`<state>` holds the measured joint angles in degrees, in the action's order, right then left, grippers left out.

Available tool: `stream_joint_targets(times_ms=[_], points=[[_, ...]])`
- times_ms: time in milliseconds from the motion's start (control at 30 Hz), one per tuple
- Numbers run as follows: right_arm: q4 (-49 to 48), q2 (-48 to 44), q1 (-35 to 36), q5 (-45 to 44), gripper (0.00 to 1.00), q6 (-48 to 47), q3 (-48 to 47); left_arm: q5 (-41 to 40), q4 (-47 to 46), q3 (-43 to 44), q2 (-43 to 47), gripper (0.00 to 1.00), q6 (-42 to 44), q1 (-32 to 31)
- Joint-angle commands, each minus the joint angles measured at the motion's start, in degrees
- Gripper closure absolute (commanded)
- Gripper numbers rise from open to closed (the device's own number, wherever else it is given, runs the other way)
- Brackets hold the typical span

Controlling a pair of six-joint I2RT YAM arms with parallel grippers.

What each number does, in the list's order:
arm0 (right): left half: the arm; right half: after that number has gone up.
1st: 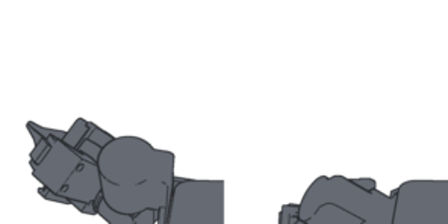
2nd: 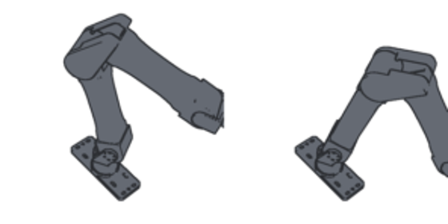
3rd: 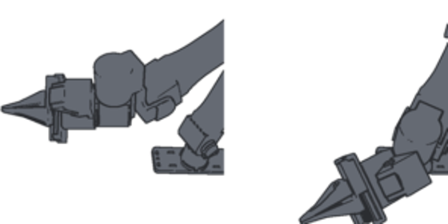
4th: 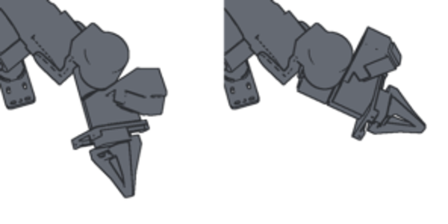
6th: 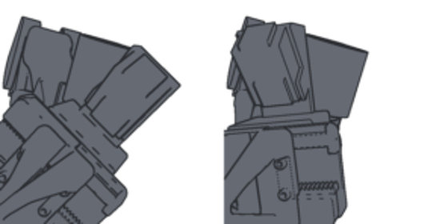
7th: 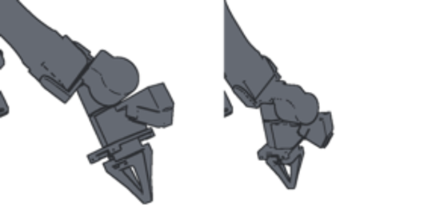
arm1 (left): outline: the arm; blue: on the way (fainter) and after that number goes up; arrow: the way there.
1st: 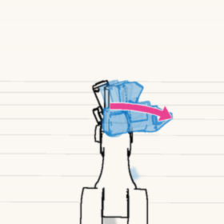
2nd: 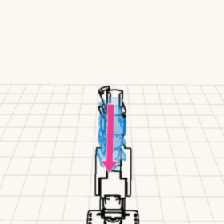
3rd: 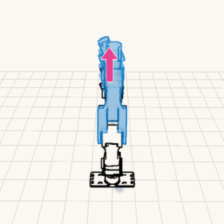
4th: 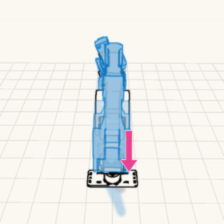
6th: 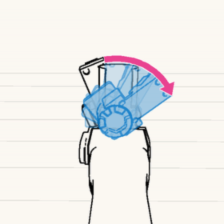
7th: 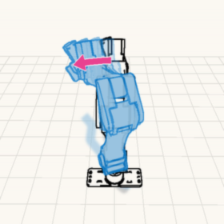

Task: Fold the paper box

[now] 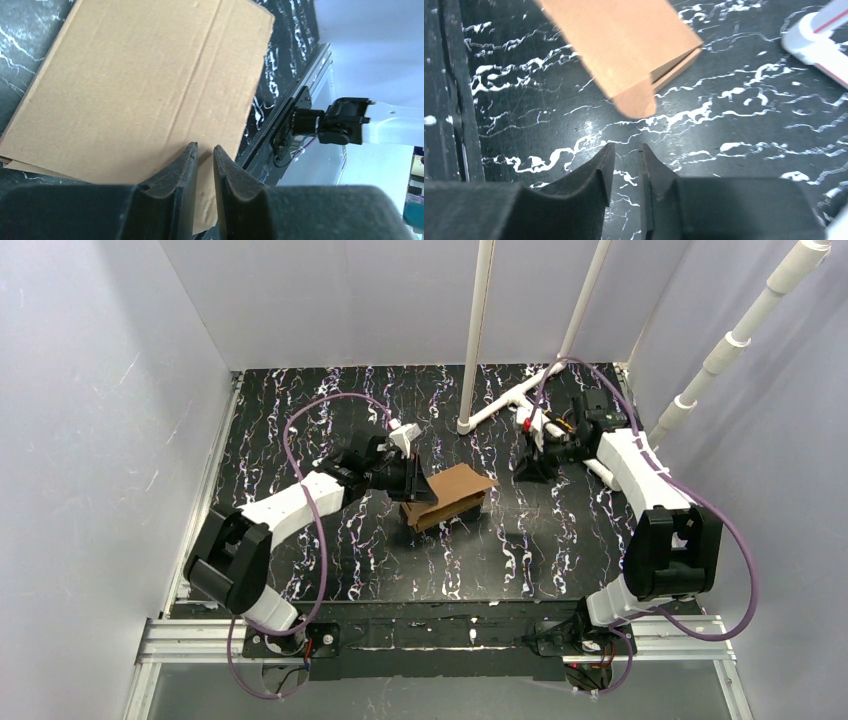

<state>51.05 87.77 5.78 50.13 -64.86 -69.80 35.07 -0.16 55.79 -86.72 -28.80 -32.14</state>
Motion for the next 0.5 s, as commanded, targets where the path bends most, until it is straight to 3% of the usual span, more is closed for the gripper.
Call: stream_joint_targets(times_ms=[0,200,300,467], points=[[-2.0,-1.3,3.7,-1.3,0.73,12.9,-8.0,0.0,-2.6,-1.9,-2.2,0.85,-1.5,-0.1],[-21.8,1.0,18.6,-12.4,0.88,32.2,-5.1,-1.2,-2.7,-3.9,-4.4,0.92,-1.1,-0.5],[-25.6,5.2,23.7,-19.3,0.89,34.2,-3.8,-2.6,-2.7,-5.4,-5.0,0.92,-1.4,-0.6],[-25.2,10.9,24.9,-22.4,0.92,33.0,-1.0,-4.6,-3.2,-7.5,-5.8,0.92,-2.4,-0.5]])
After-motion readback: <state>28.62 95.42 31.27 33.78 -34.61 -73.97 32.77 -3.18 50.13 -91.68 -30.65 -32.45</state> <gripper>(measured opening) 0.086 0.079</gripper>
